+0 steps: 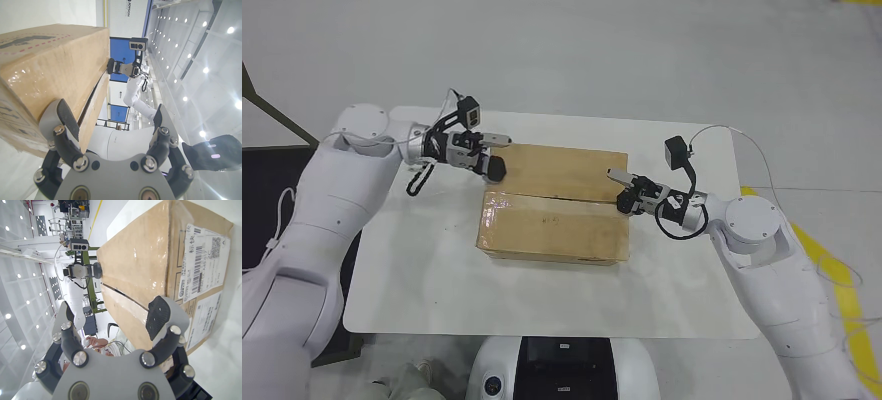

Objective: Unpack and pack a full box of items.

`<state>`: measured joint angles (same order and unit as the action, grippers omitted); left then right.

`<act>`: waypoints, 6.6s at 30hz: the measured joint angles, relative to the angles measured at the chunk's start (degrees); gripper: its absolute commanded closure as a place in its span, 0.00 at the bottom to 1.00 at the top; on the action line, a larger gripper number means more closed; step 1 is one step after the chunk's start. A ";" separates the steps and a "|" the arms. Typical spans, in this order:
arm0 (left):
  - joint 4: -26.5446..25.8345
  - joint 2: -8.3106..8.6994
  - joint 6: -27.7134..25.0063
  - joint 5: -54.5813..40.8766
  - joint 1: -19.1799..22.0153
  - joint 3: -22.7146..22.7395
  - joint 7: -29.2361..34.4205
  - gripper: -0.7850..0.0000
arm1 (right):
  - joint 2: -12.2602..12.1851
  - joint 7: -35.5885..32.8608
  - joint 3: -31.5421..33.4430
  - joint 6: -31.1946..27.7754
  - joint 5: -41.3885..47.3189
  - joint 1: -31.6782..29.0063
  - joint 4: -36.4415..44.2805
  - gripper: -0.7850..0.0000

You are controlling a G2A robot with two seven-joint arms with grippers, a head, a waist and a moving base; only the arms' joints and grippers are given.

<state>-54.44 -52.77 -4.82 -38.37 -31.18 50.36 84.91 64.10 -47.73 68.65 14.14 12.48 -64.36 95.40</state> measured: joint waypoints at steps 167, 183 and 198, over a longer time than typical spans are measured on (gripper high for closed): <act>-47.30 -6.71 -29.83 25.05 -57.78 28.55 -71.28 0.00 | 0.00 0.00 0.00 0.00 0.00 0.00 0.00 0.00; -52.74 -8.44 -27.71 36.95 -56.45 20.74 -72.02 0.00 | 0.00 0.00 0.00 0.00 0.00 0.00 0.00 0.00; -52.82 -9.79 -24.68 44.36 -53.37 14.15 -69.67 0.00 | 0.00 0.00 0.00 0.00 0.00 0.00 0.00 0.00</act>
<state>-107.26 -62.55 -29.50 5.98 -84.56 64.50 15.25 64.10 -47.73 68.65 14.14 12.48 -64.36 95.40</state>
